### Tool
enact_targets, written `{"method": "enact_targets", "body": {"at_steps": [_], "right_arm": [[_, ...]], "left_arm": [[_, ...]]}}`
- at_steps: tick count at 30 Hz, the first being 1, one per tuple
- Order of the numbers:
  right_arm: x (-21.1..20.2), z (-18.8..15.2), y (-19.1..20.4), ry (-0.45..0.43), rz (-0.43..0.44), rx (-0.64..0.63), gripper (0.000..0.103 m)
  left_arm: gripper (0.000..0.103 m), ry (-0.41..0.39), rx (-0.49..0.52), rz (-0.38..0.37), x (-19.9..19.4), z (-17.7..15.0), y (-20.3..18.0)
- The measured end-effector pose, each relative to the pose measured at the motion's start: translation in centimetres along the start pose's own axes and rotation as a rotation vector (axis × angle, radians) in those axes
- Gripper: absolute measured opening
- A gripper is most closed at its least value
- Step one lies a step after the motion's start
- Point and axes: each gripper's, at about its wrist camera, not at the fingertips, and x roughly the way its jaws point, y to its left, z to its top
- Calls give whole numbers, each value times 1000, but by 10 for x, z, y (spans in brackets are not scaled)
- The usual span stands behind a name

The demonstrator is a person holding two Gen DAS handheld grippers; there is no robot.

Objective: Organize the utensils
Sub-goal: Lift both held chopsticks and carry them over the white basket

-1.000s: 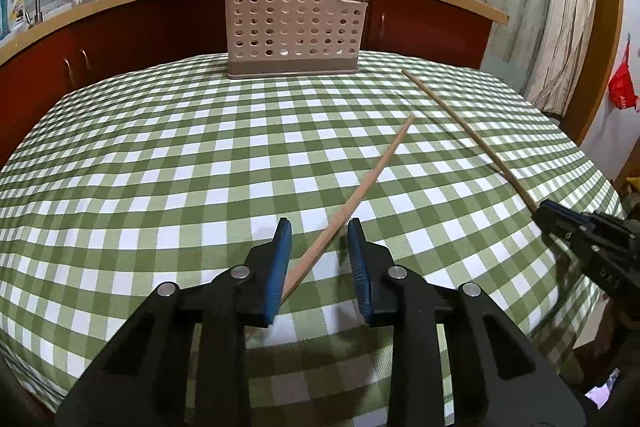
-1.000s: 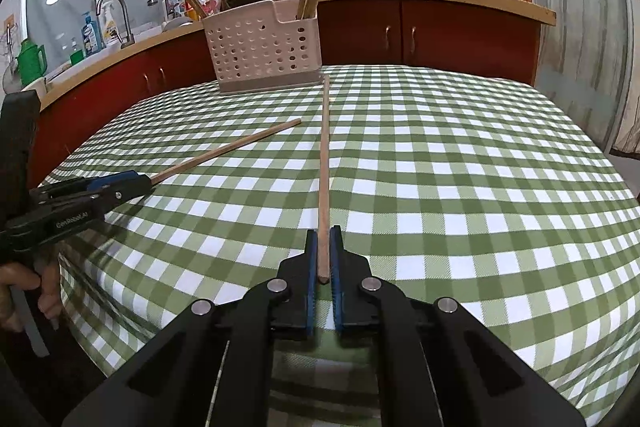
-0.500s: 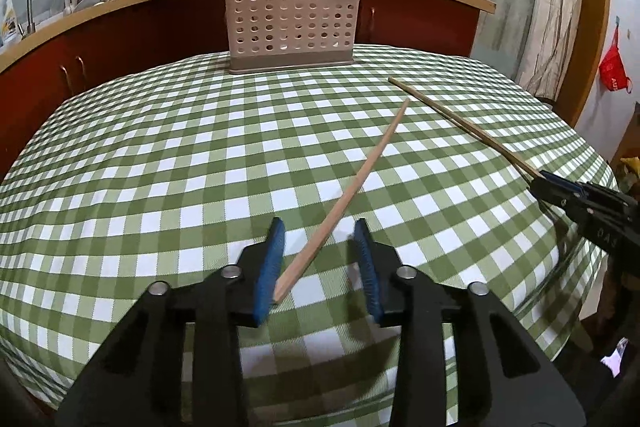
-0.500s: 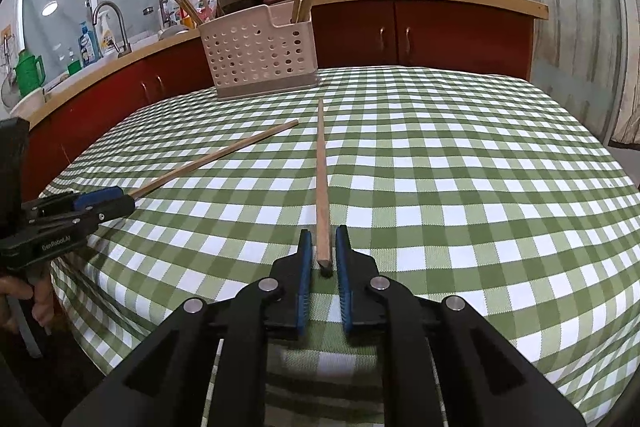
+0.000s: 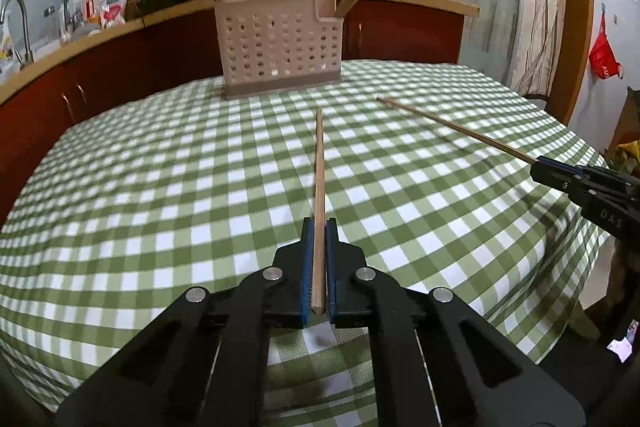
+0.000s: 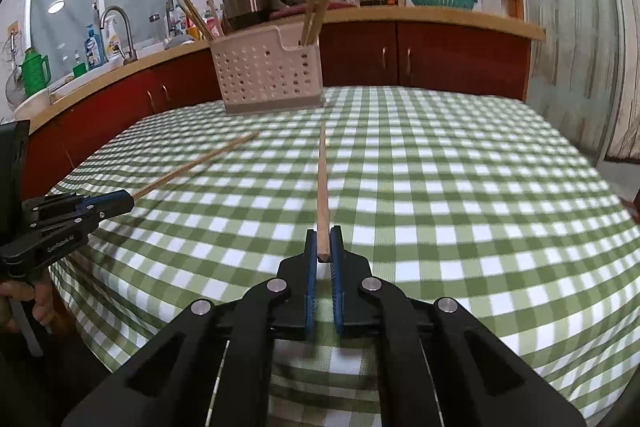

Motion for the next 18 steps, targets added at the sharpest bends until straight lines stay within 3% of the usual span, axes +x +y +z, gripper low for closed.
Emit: {"method": "enact_targets", "body": {"at_steps": [18], "right_arm": [[-49, 58, 18, -189, -6, -49, 7]], "left_arm": [[6, -174, -47, 68, -57, 40, 24]]}}
